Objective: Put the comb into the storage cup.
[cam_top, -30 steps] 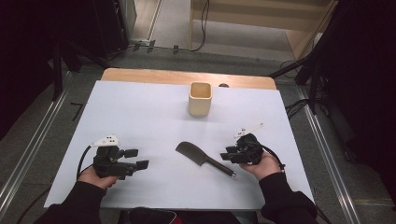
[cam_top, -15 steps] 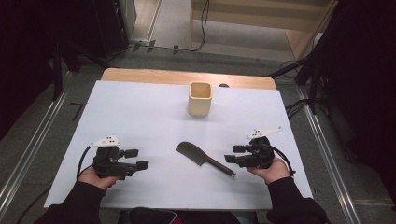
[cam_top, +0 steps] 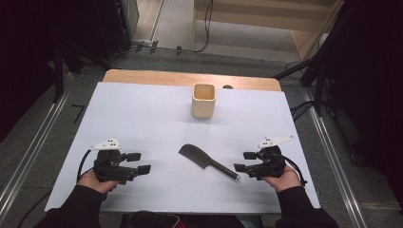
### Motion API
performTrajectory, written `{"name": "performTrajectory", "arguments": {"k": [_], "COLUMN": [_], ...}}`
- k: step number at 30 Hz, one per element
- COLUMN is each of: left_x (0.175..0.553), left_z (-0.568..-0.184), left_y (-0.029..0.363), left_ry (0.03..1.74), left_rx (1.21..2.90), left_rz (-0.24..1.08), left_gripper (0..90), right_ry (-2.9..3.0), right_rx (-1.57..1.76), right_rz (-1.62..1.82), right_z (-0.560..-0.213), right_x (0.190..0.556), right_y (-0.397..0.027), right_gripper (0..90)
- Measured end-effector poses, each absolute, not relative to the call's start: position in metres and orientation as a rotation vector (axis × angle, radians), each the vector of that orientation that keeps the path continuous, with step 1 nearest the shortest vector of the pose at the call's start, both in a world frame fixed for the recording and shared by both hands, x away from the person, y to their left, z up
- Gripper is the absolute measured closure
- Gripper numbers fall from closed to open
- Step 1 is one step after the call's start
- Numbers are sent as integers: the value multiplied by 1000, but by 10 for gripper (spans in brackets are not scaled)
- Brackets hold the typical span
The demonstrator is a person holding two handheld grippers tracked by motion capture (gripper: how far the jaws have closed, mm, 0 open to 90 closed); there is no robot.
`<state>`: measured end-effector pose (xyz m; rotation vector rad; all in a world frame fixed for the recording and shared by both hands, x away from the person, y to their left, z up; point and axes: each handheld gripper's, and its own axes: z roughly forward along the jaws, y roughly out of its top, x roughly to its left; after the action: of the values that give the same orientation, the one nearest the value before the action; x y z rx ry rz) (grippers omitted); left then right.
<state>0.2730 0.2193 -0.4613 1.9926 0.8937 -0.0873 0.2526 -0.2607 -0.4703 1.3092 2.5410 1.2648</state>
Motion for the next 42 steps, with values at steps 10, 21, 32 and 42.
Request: {"name": "performTrajectory", "arguments": {"k": [10,21,32,42], "left_x": [274,275,277,278], "left_z": [-461,-461,-461,-461], "left_y": [218,217,217,217], "left_ry": [880,883,884,884], "left_rx": [1992,1993,1993,1996], "left_rz": [-88,-88,-85,-87], "left_gripper": [251,251,251,251], "right_ry": [2518,2508,2517,2541], "right_rx": [1337,1323,1280,1246], "right_rz": [1256,1271,1304,1332], "right_z": [-475,-473,-464,-463], "right_x": [247,248,252,257], "right_y": [-267,-266,-253,-240], "right_gripper": [270,270,263,248]}}
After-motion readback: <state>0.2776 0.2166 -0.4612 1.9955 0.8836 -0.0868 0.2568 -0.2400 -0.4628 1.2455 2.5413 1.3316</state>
